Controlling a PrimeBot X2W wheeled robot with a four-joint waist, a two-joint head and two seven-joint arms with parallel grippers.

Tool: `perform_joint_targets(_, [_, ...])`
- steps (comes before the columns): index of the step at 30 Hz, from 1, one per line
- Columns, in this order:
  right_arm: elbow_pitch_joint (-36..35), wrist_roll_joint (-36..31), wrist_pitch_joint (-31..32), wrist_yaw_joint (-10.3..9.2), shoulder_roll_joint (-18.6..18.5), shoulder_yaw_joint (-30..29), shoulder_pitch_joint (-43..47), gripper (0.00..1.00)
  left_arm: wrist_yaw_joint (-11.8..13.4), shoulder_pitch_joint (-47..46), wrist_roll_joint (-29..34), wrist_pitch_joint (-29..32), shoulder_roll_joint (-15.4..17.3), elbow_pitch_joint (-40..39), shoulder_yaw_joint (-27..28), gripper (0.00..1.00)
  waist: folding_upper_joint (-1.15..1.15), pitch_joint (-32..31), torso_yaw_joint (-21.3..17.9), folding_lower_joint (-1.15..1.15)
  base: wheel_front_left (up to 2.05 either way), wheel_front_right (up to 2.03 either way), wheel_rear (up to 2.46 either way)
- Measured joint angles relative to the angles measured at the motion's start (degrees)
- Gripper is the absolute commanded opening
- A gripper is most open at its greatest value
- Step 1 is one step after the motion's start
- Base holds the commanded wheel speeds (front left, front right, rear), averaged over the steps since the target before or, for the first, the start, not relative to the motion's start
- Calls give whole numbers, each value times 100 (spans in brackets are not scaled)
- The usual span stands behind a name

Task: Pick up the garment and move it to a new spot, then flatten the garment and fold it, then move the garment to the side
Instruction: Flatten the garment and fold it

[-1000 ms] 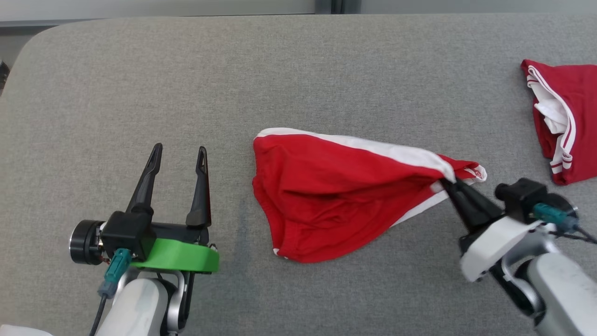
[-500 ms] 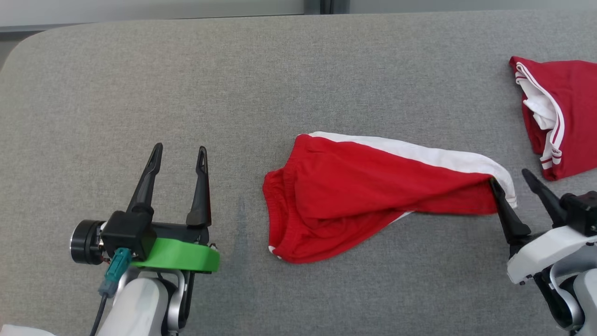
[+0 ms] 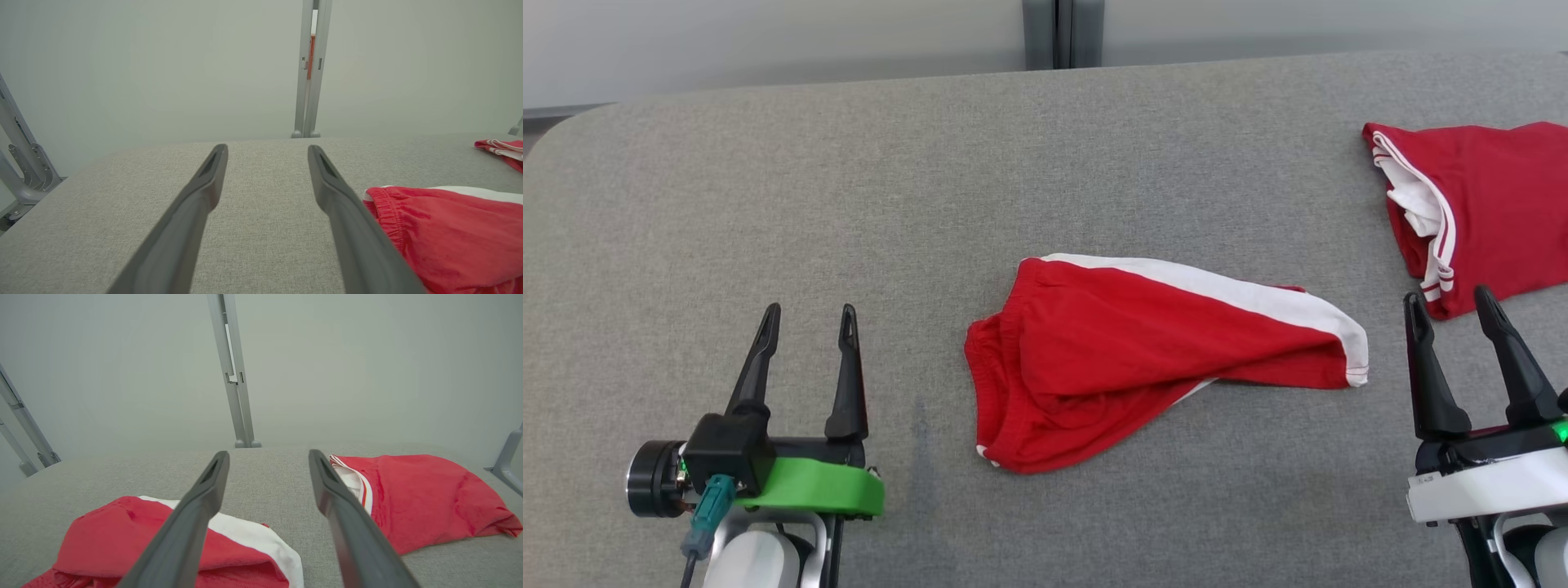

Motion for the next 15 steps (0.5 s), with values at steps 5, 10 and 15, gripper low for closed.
perform_joint_targets(5, [-219, -47, 108, 0, 177, -48, 176, 100, 62, 96, -12, 43, 37, -46, 13, 100, 0, -94, -83, 0, 0, 0, 0])
perform_joint_targets(10, [-309, -86, 170, 0, 249, -57, 254, 100, 92, 131, -23, 91, 75, -94, 3, 100, 0, -111, -97, 0, 0, 0, 0])
perform_joint_targets(15, [-359, -88, 208, 0, 266, -59, 254, 100, 43, 80, 12, 245, 118, -161, -145, 100, 0, -76, -86, 0, 0, 0, 0])
